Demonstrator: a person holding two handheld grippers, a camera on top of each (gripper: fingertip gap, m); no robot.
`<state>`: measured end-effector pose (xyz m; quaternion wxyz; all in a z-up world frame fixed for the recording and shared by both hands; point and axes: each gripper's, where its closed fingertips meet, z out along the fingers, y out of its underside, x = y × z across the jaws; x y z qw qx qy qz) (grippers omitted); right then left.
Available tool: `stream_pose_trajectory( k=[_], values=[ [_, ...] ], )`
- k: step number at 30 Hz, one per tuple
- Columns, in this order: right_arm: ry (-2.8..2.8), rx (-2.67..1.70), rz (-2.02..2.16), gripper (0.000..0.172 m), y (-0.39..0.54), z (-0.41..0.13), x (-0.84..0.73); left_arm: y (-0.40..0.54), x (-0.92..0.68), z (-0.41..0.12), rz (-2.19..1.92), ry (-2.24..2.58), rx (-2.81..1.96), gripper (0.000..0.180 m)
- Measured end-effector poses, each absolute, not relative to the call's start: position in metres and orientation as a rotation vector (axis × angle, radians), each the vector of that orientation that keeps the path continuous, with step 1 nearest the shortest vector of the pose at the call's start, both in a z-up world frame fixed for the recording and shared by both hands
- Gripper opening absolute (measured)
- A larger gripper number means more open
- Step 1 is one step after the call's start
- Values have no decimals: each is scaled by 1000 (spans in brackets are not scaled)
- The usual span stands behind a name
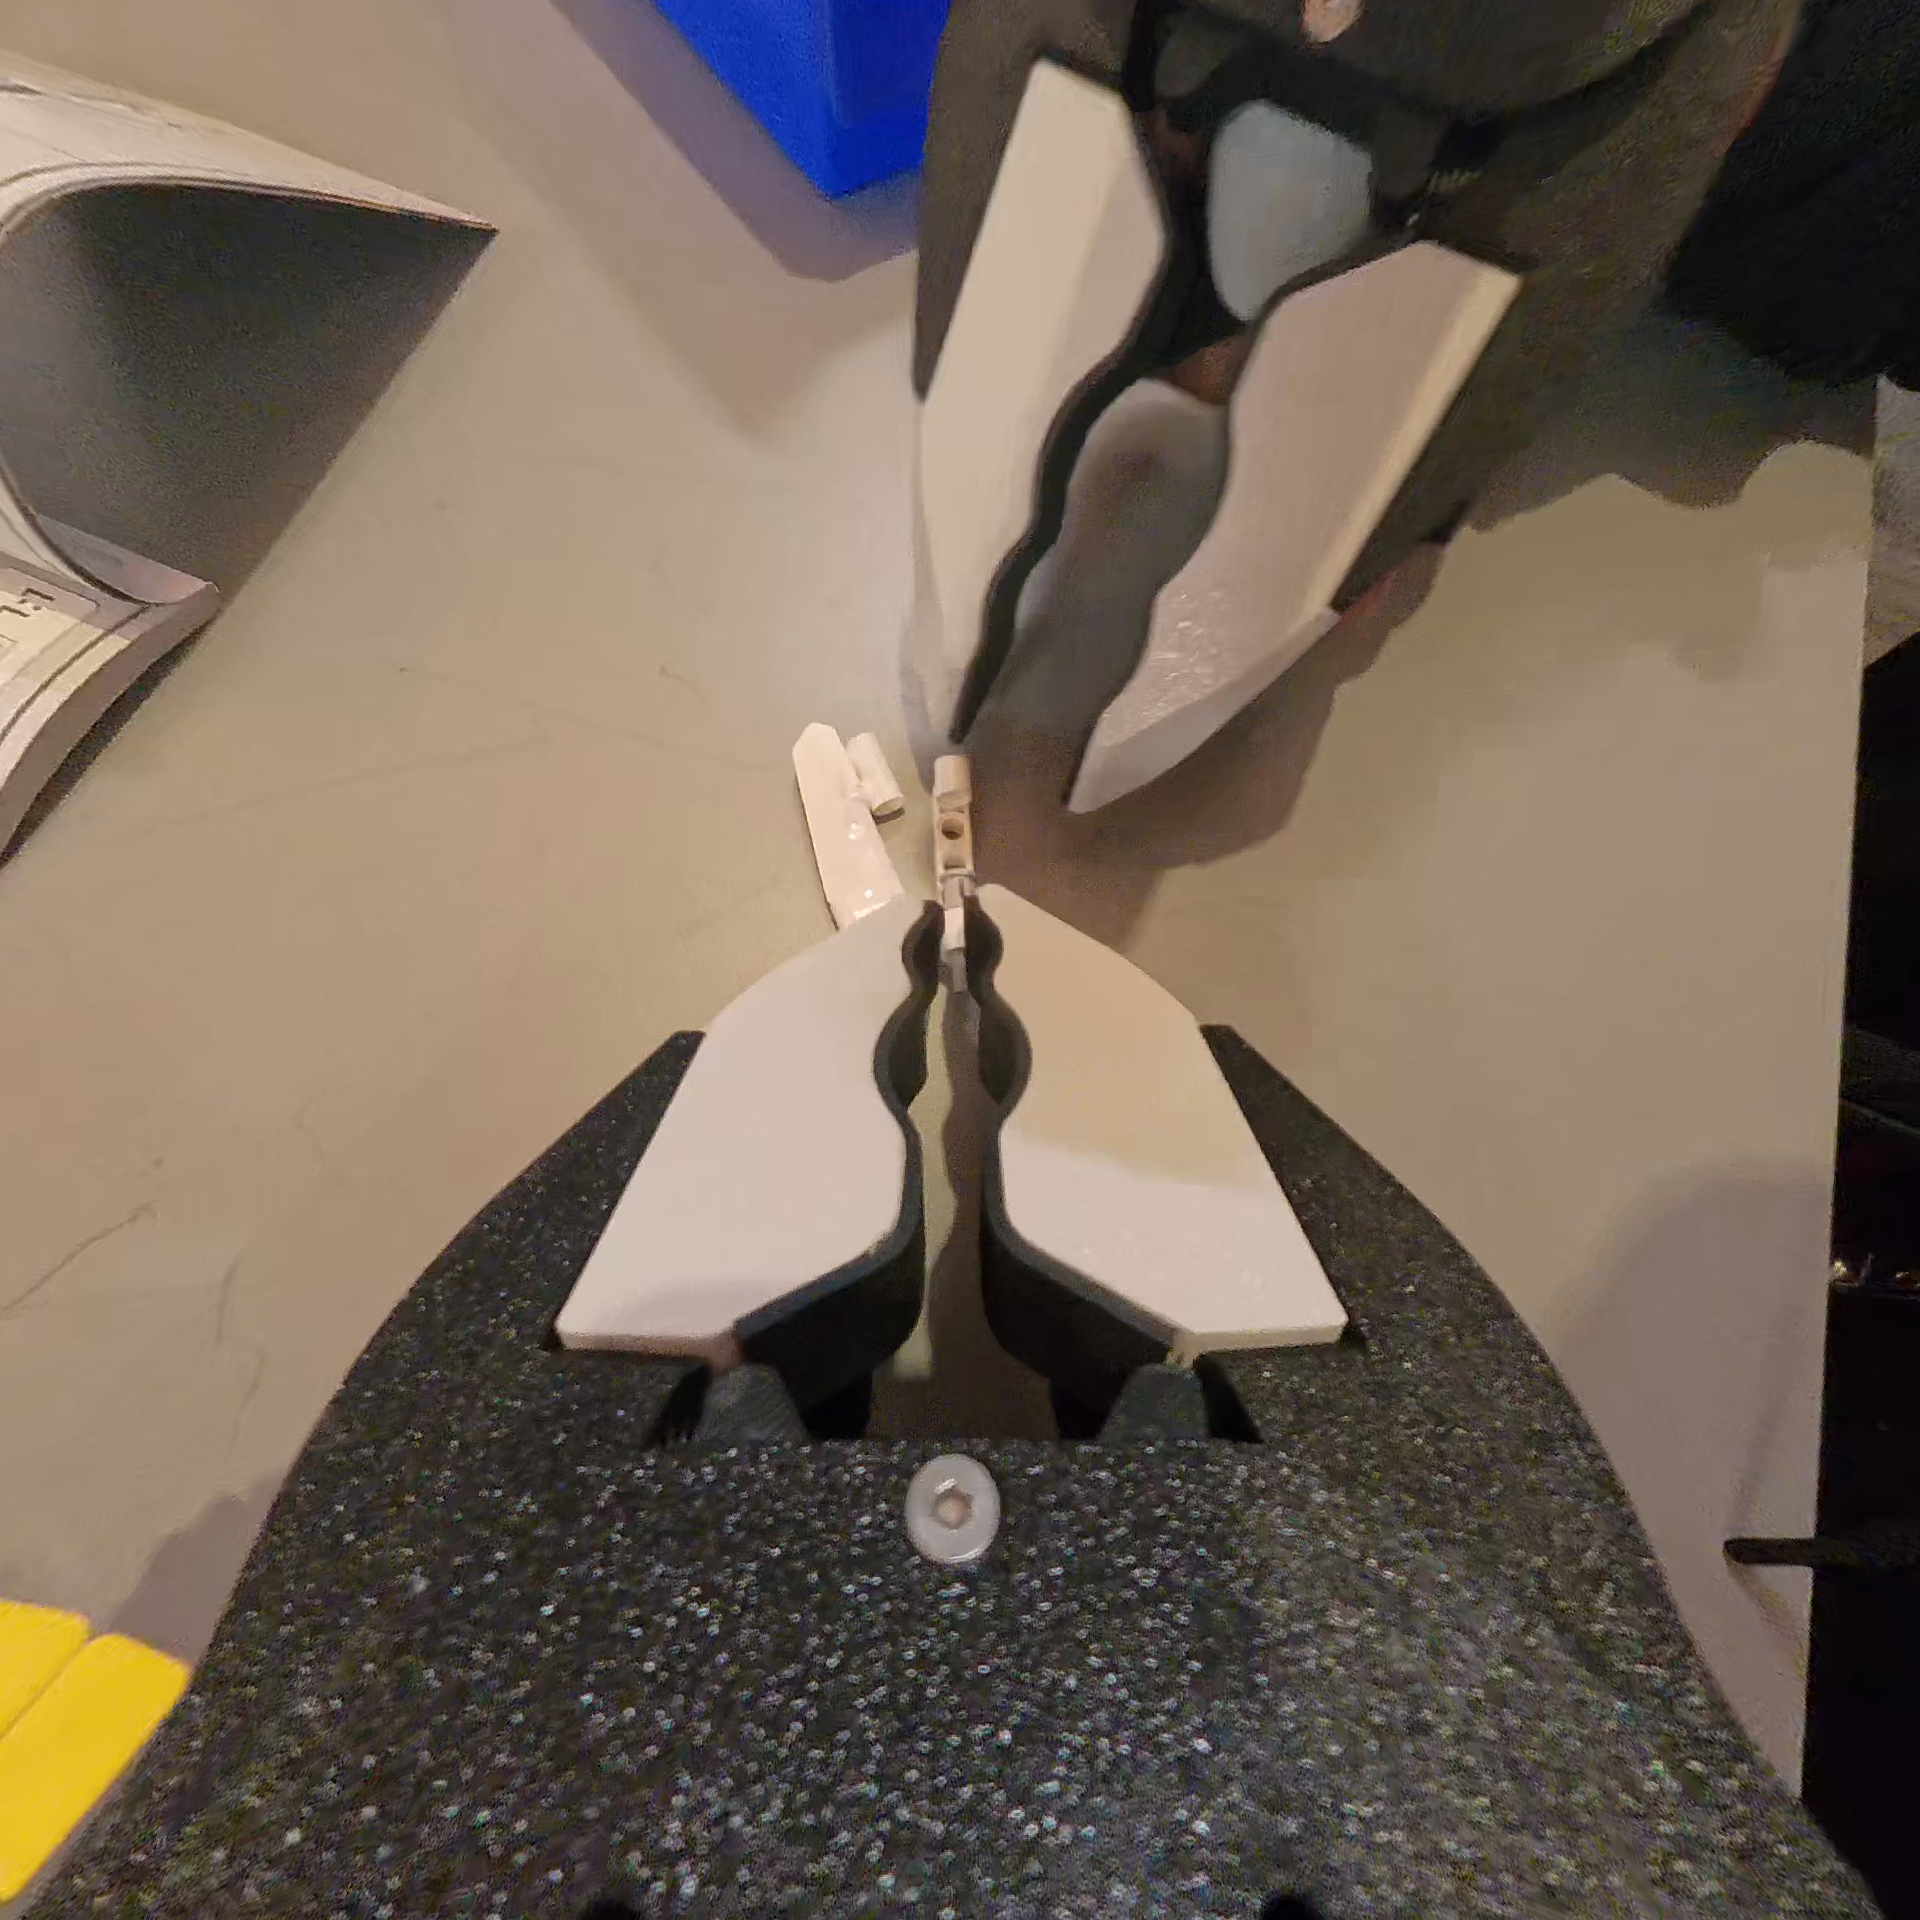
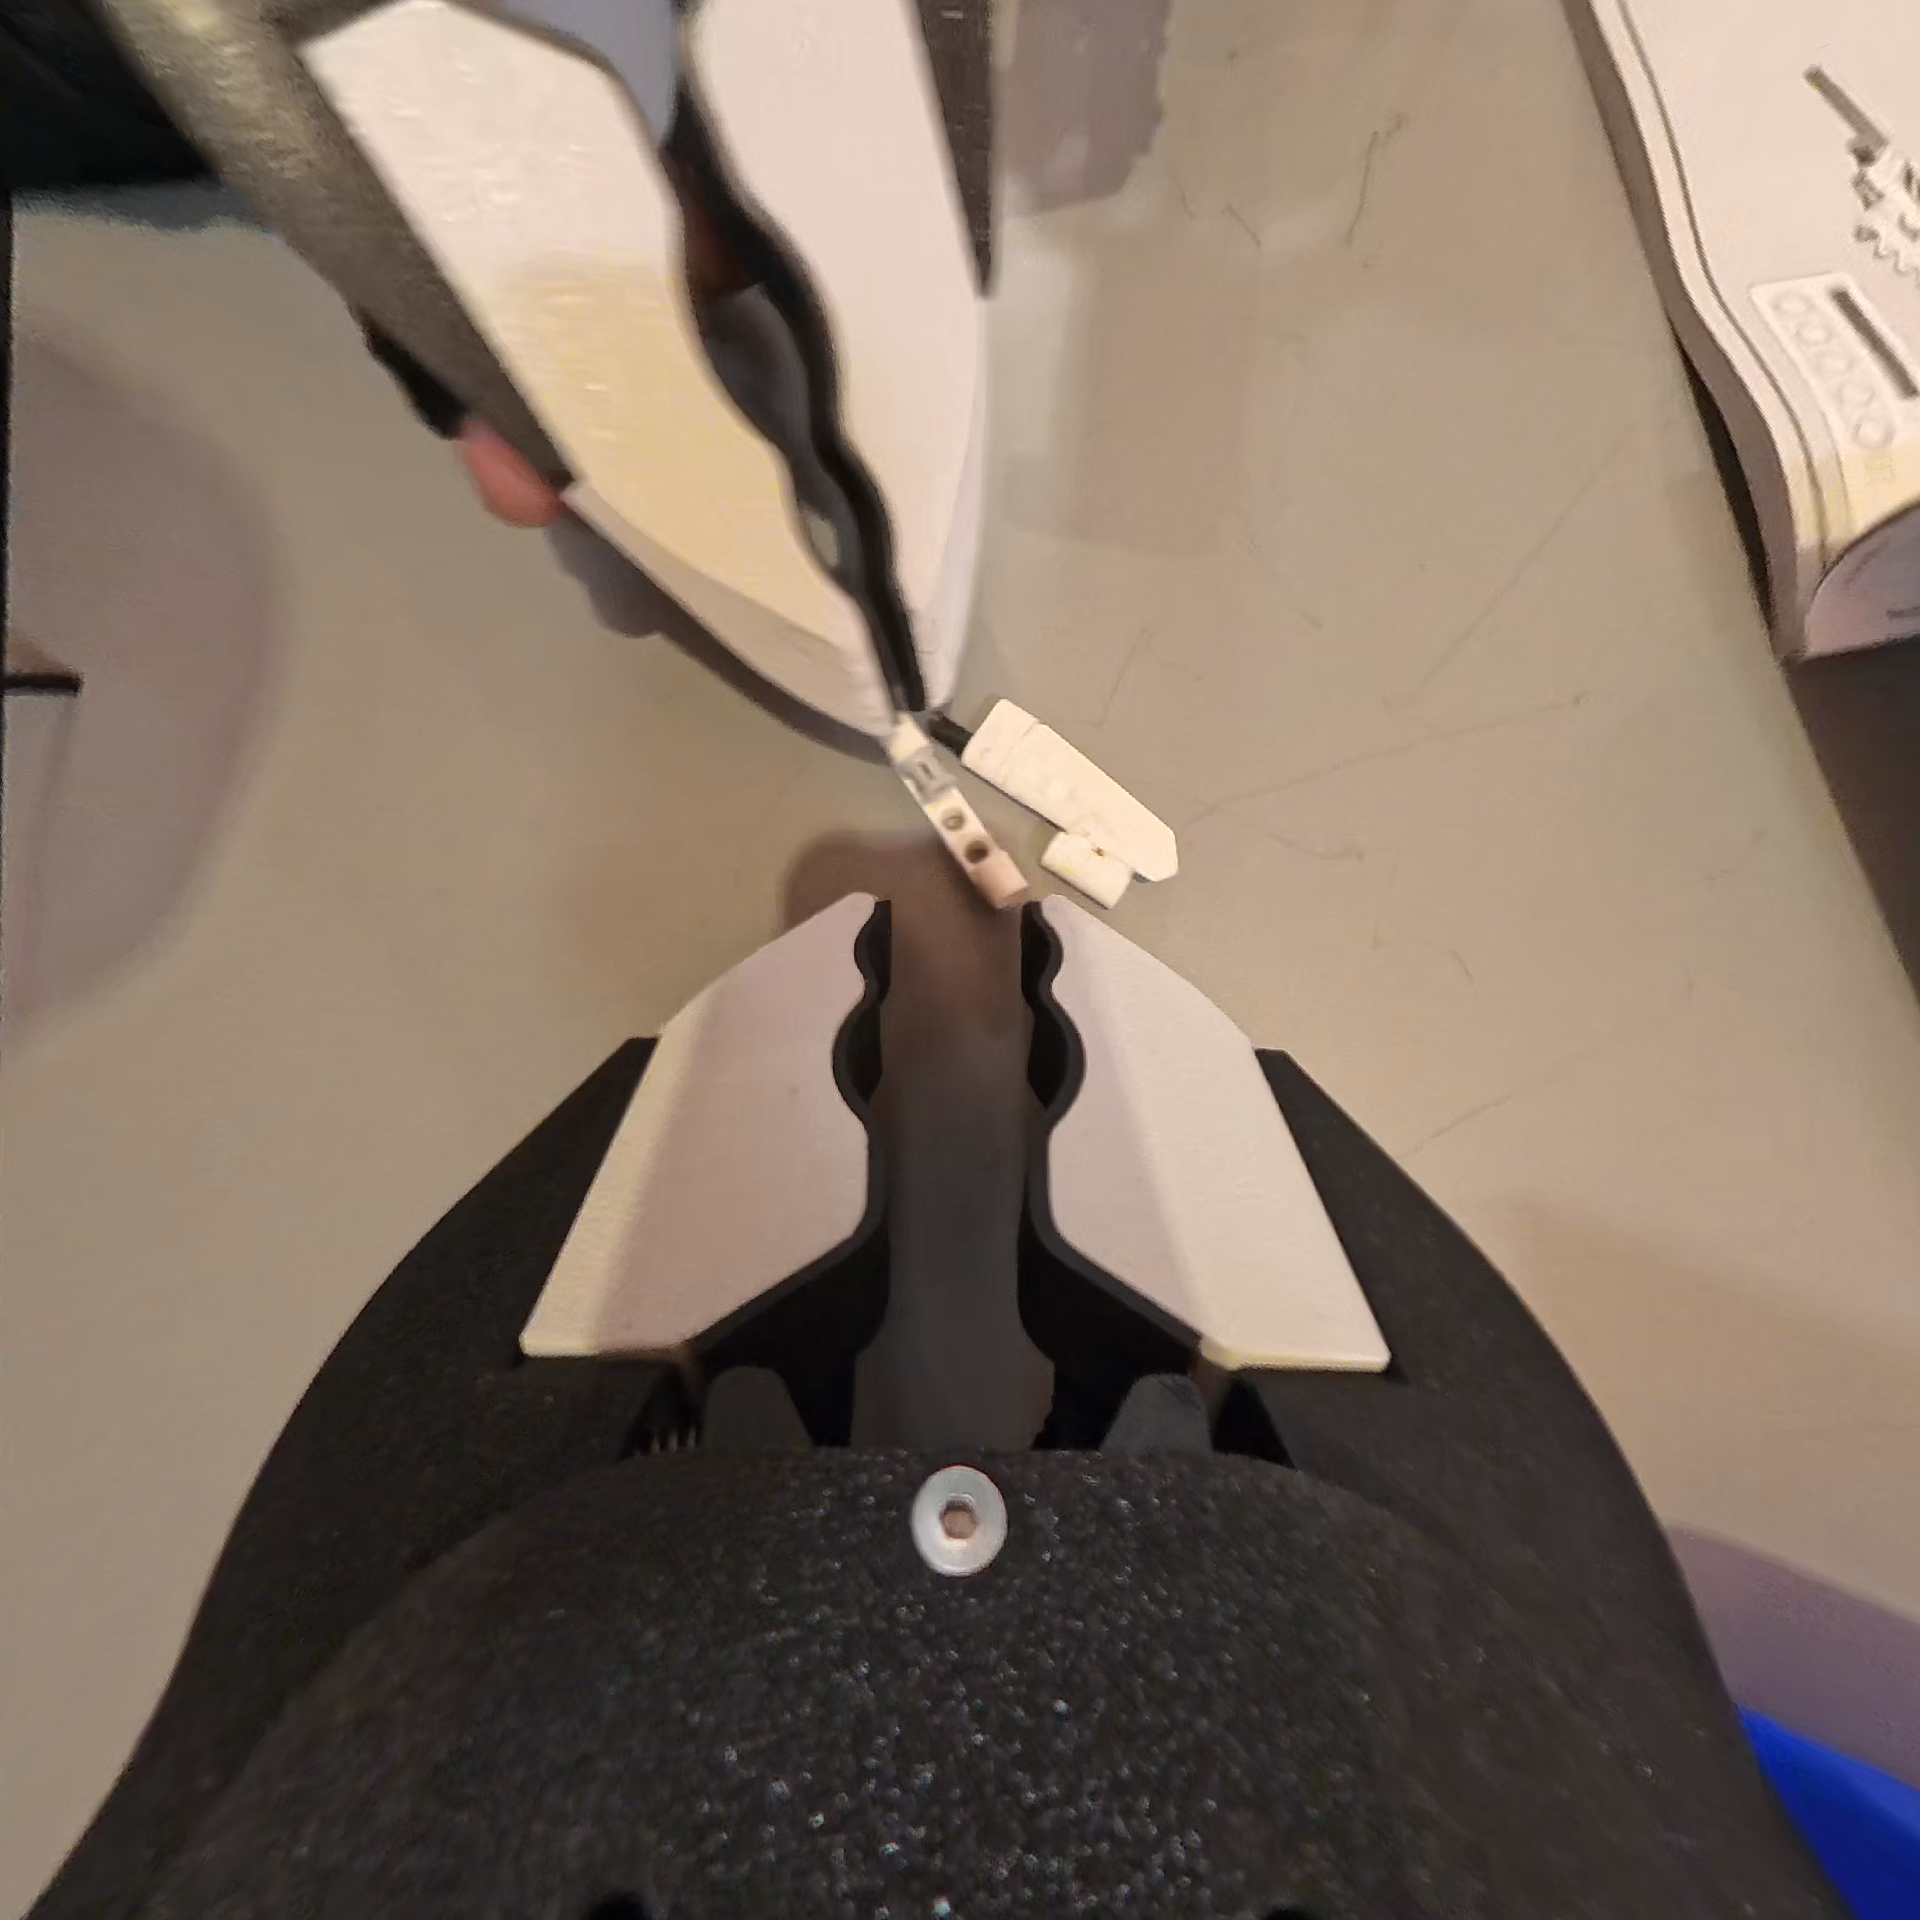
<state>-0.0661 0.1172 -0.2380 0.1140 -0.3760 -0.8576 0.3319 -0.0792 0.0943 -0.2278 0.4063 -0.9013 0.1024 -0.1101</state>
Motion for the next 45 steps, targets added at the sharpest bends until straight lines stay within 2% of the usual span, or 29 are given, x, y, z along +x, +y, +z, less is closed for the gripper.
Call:
stream_pose_trajectory(
  k=[8,11,14,20,23,37,45],
  values=[
    [-2781,-793,184,24,94,-187,-53,99,-84,-220,-302,215,-2214,3],
    [-2782,-558,-223,24,83,-181,-49,101,-86,-215,-303,203,-2183,2],
    [-2763,-383,-395,24,64,-183,-42,102,-90,-210,-298,188,-2152,2],
    [-2823,-224,-379,24,40,-182,-18,103,-89,-208,-284,200,-2135,2],
    [-2839,-290,-280,24,35,-178,-22,103,-87,-208,-281,214,-2134,2],
    [-2816,-224,-315,24,34,-196,-23,103,-86,-211,-289,222,-2141,2],
    [-2937,-244,112,23,5,-170,-16,104,-85,-213,-312,214,-2140,2]
  ],
)
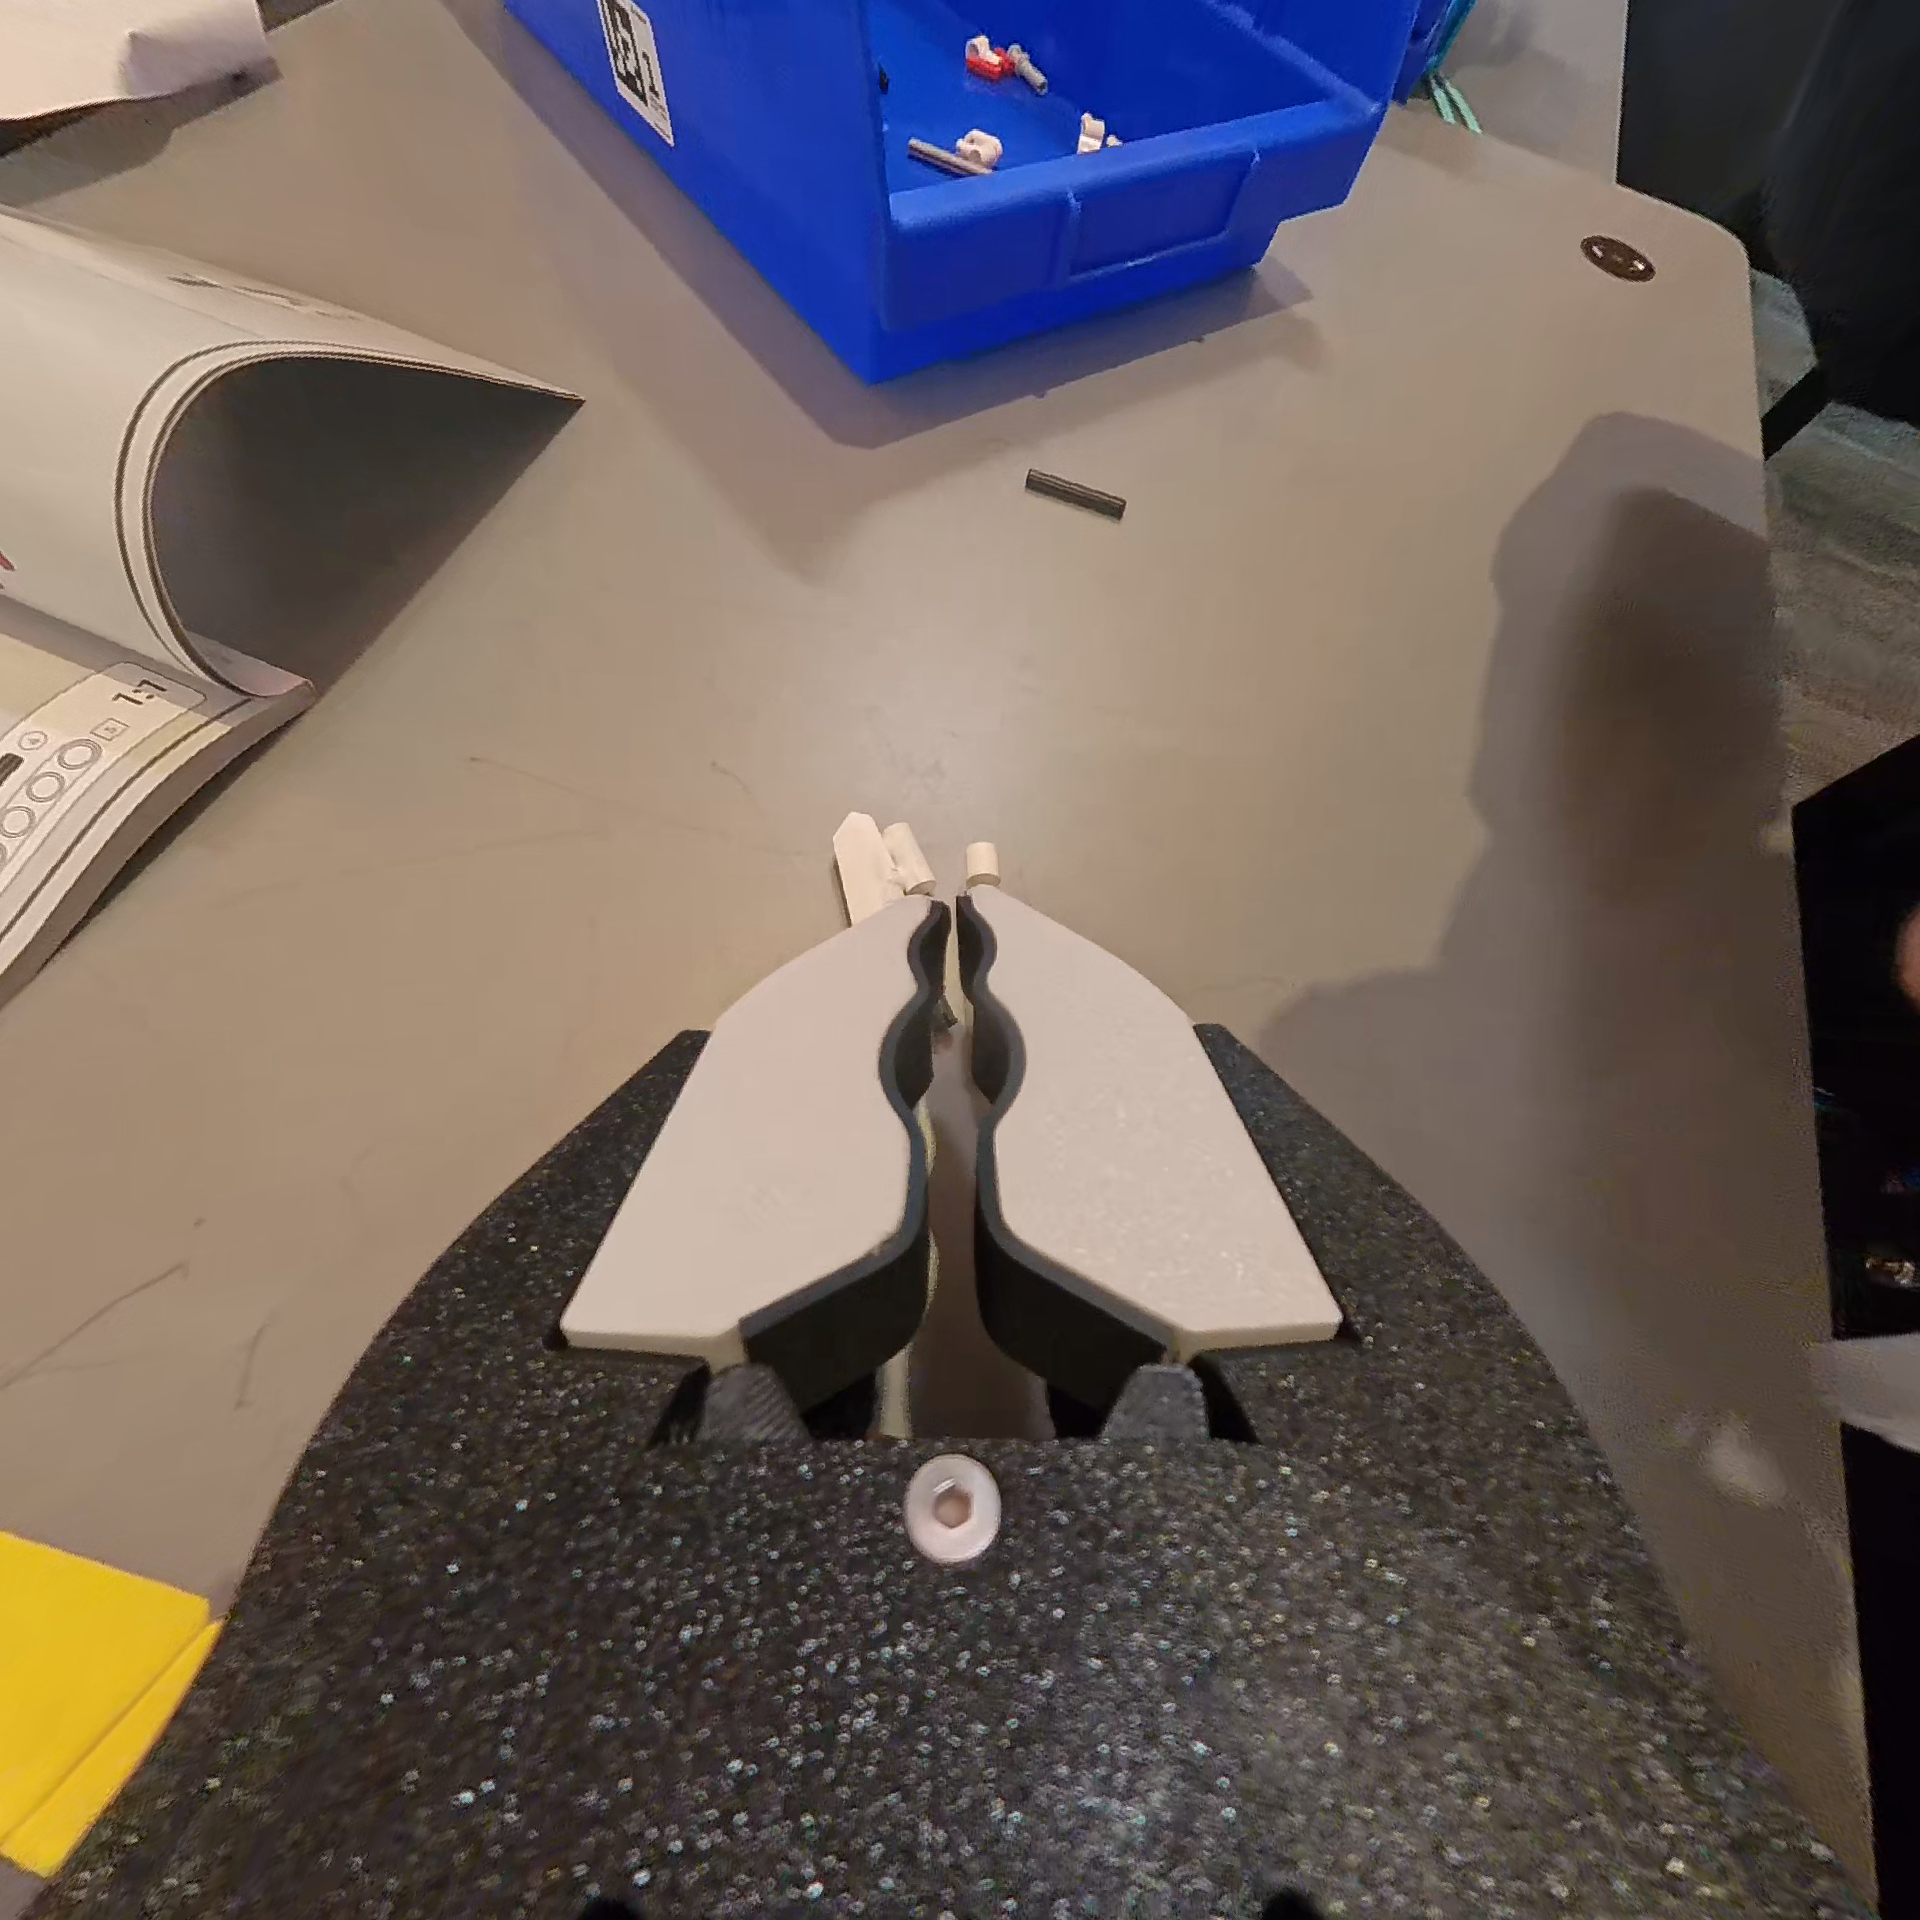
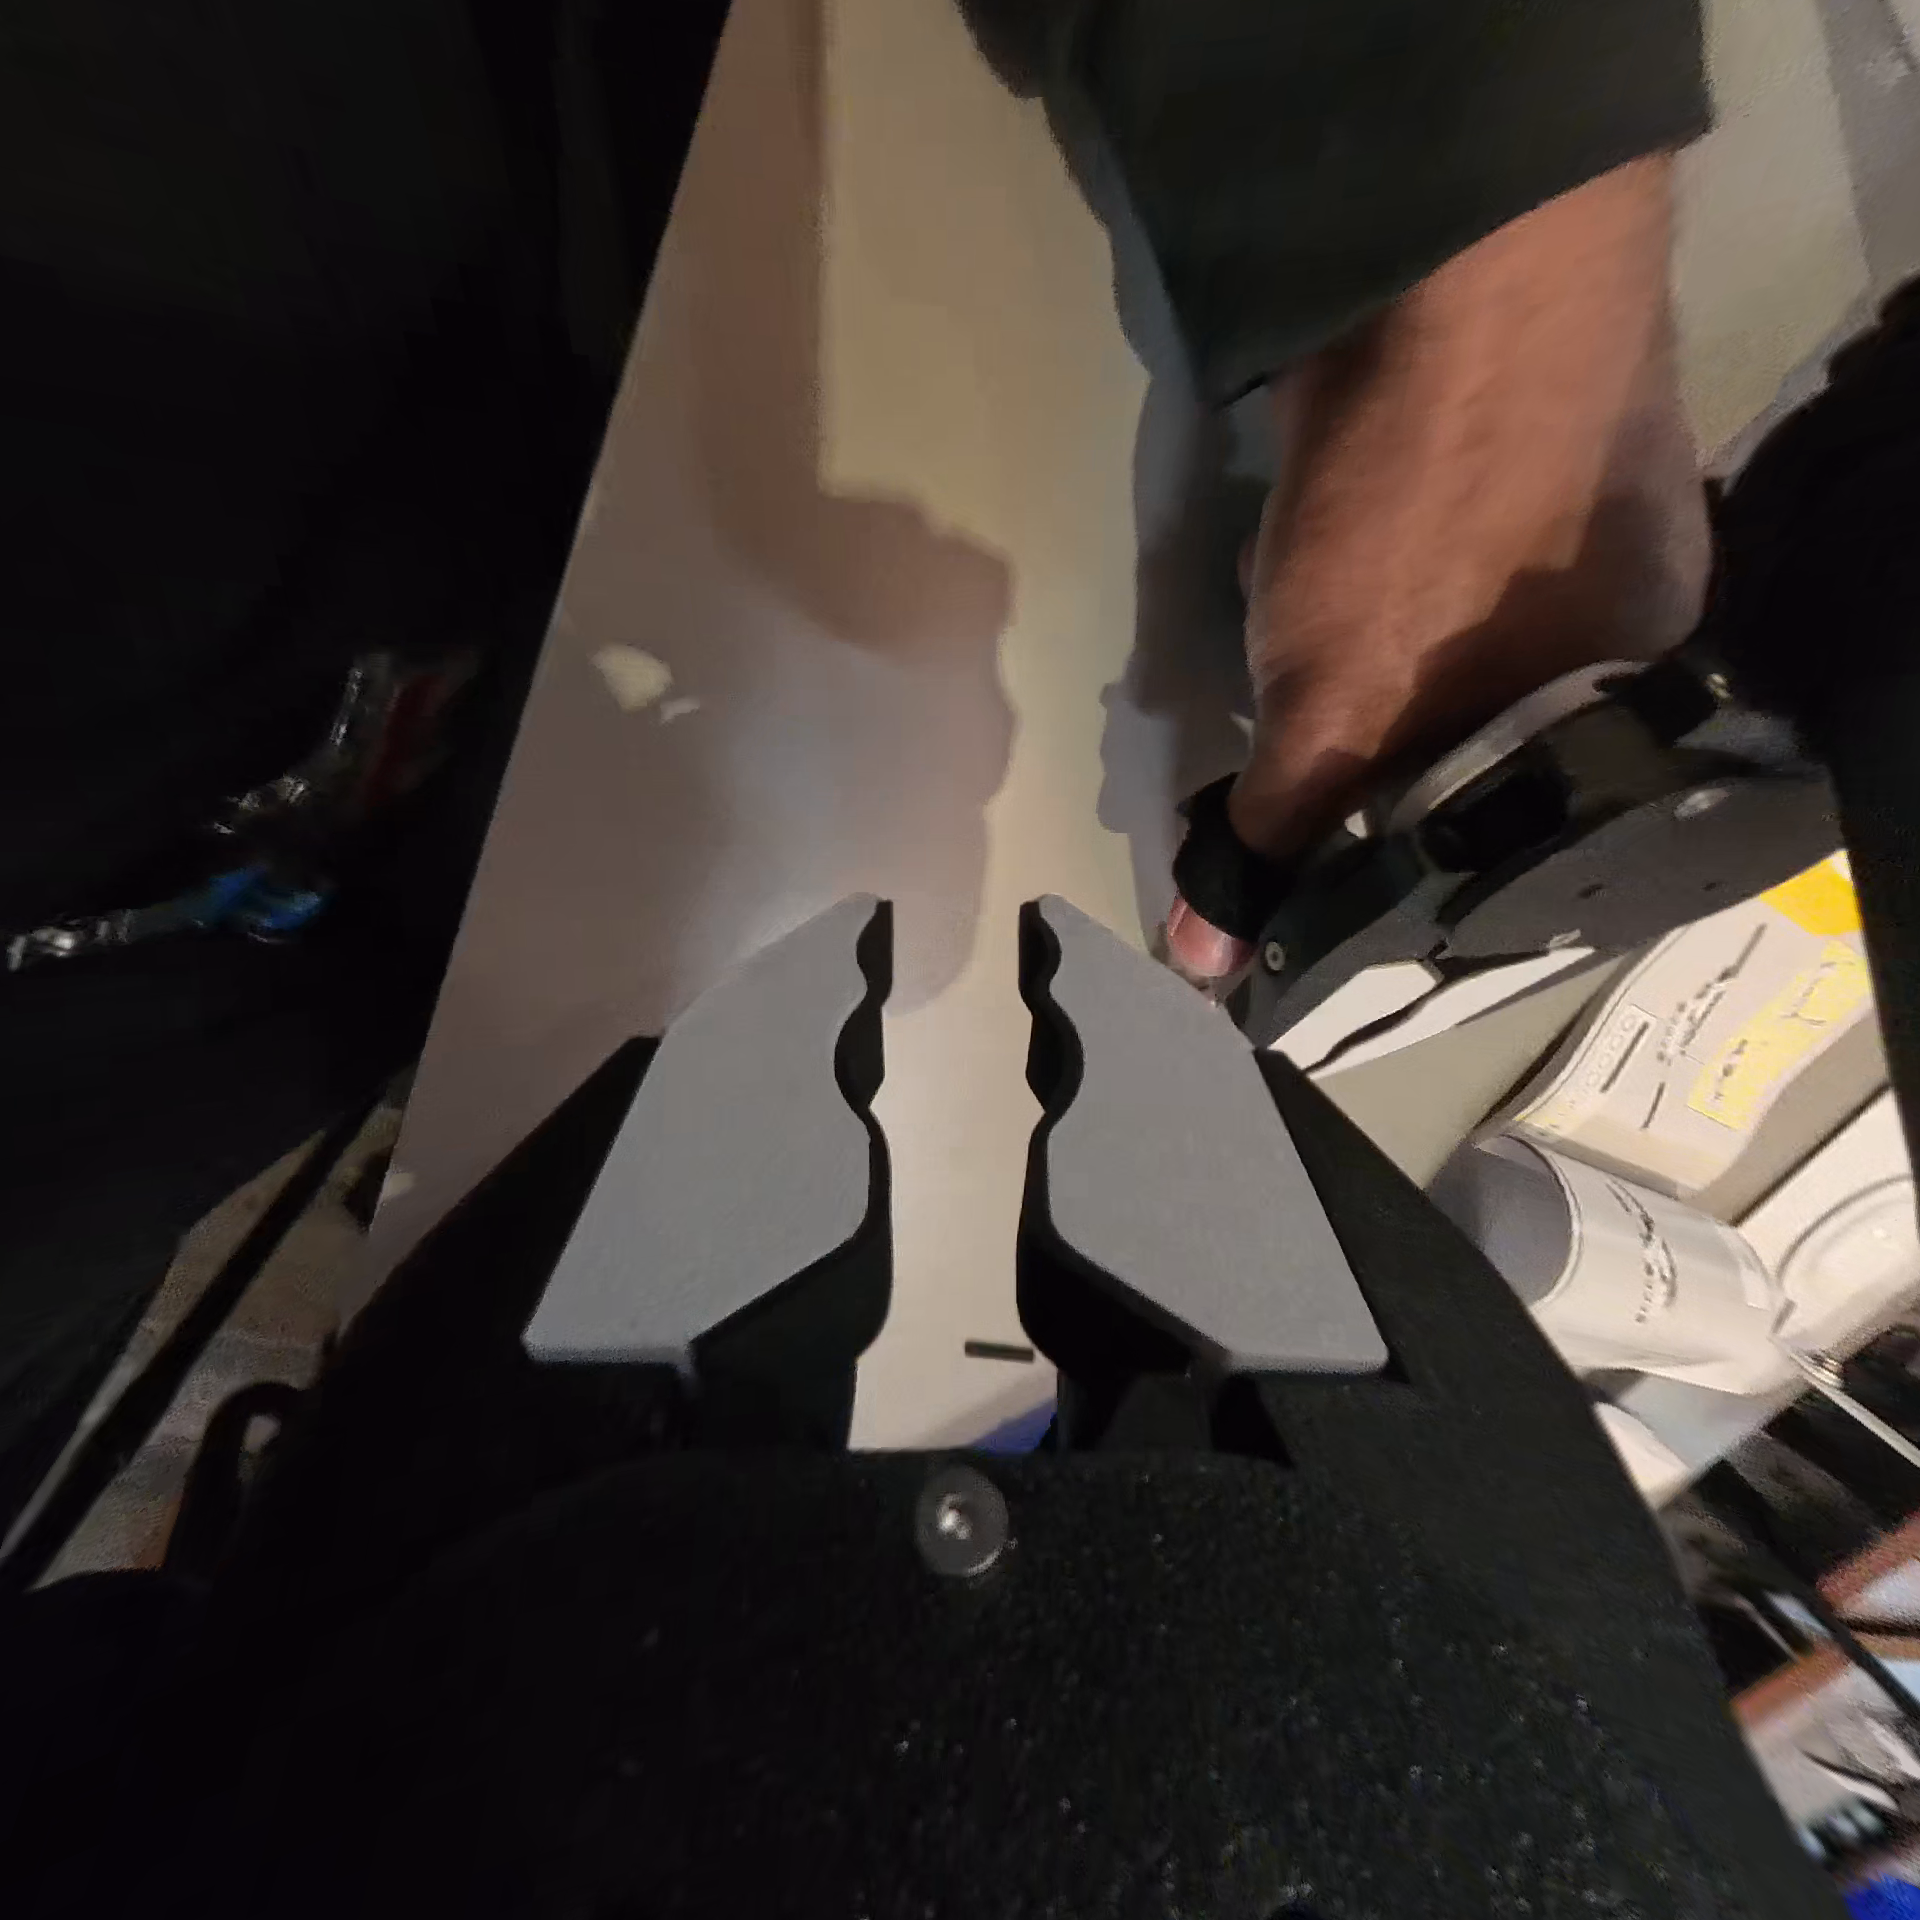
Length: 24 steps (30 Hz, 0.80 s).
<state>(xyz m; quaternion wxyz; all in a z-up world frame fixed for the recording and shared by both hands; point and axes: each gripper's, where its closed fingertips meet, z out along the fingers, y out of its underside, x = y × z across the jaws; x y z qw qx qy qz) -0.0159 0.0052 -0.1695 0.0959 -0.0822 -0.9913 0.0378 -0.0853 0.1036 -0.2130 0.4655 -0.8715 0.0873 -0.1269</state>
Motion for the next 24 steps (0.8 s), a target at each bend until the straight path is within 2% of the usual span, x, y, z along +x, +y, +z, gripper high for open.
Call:
stream_pose_trajectory(
  k=[7,13,16,24],
  values=[
    [-2849,-540,294,25,32,-201,-42,104,-88,-213,-303,202,-2135,2],
    [-2513,-1069,873,24,82,-210,-78,106,-94,-216,-291,181,-2140,1],
    [-2395,-1179,1097,27,106,-212,-80,107,-96,-216,-296,165,-2138,2],
    [-2249,-1312,1124,28,135,-229,-83,107,-97,-214,-278,186,-2118,3]
  ],
)
